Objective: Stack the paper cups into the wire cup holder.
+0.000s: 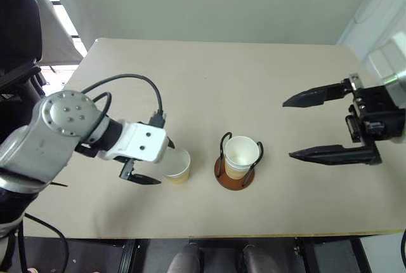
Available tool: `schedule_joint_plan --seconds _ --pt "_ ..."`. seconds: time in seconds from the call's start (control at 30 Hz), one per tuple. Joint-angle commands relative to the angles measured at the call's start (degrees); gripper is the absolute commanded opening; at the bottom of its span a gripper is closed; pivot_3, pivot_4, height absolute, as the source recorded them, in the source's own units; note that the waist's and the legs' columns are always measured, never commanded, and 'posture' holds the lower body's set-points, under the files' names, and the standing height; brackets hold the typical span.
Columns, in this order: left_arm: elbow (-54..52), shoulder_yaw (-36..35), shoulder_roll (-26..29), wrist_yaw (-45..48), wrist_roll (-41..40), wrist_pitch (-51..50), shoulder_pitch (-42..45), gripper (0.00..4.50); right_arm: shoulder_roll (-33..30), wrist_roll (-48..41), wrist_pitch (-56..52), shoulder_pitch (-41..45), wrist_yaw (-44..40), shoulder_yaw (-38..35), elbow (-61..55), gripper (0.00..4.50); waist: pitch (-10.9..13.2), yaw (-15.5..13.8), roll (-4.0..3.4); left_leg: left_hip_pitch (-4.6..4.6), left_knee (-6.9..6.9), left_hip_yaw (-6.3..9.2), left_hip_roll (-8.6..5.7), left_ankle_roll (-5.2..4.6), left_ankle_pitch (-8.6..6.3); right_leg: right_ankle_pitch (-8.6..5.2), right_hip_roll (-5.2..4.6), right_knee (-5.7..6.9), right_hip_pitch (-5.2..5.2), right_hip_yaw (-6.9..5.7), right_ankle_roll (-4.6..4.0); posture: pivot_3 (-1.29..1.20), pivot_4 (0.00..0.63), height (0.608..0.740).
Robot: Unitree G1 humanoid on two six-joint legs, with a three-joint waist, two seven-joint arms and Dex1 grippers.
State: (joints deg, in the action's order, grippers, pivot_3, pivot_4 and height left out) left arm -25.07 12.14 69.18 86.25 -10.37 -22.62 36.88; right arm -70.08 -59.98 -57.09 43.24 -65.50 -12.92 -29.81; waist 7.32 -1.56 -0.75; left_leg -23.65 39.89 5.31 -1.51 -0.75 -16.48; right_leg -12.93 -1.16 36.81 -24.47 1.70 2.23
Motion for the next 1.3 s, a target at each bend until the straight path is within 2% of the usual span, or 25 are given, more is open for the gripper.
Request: schedule_joint_plan --seconds 0.03,0.63,0.73,0.8,1.07,1.3 --pt "-0.3 -0.1 0.4 0.1 1.6 1.4 0.0 4.4 -1.2 0.3 1.4 0.1 -0.3 -1.5 0.3 4.49 0.0 0.0 0.0 0.0 0.0 0.0 0.0 0.0 0.0 0.0 0.0 0.0 0.0 0.0 0.0 0.0 0.15 0.74" --pt "3.7 5.1 -3.7 1.3 6.0 4.7 0.4 4.4 -0.4 0.1 2.3 -0.4 2.1 -1.1 -0.3 4.49 0.0 0.0 0.0 0.0 0.03 0.0 0.0 0.0 0.0 0.0 0.0 0.02 0.0 -0.01 0.0 0.0 0.15 0.74" --pt "4.5 6.1 -4.9 1.2 7.3 6.0 0.5 3.77 -0.3 0.1 2.3 -0.4 2.4 -1.0 -0.2 4.5 0.0 0.0 0.0 0.0 0.03 0.0 0.0 0.0 0.0 0.0 0.0 0.03 0.0 0.0 0.0 0.0 0.15 0.74" --pt "4.8 6.5 -5.6 1.3 7.6 6.2 0.6 3.13 -0.2 0.1 2.3 -0.4 2.6 -0.8 -0.2 4.5 0.0 0.0 0.0 0.0 0.03 0.0 0.0 0.0 0.0 0.0 0.0 0.03 0.0 -0.01 0.0 0.0 0.15 0.74" --pt "6.4 7.6 -7.1 1.9 9.1 7.5 0.7 0.13 0.3 0.2 2.5 -0.5 3.6 -0.5 -0.2 4.5 0.0 0.0 0.0 0.0 0.04 0.0 0.0 0.0 0.0 0.0 0.0 0.04 0.0 -0.01 0.0 0.0 0.15 0.74" --pt "6.0 6.6 -8.2 3.8 6.5 5.1 2.6 0.03 0.2 0.6 2.8 -1.5 3.4 -0.9 0.1 4.5 0.0 0.0 0.0 0.0 0.04 0.0 0.0 0.0 -0.01 0.0 0.0 0.04 0.0 -0.01 0.0 0.0 0.15 0.74"
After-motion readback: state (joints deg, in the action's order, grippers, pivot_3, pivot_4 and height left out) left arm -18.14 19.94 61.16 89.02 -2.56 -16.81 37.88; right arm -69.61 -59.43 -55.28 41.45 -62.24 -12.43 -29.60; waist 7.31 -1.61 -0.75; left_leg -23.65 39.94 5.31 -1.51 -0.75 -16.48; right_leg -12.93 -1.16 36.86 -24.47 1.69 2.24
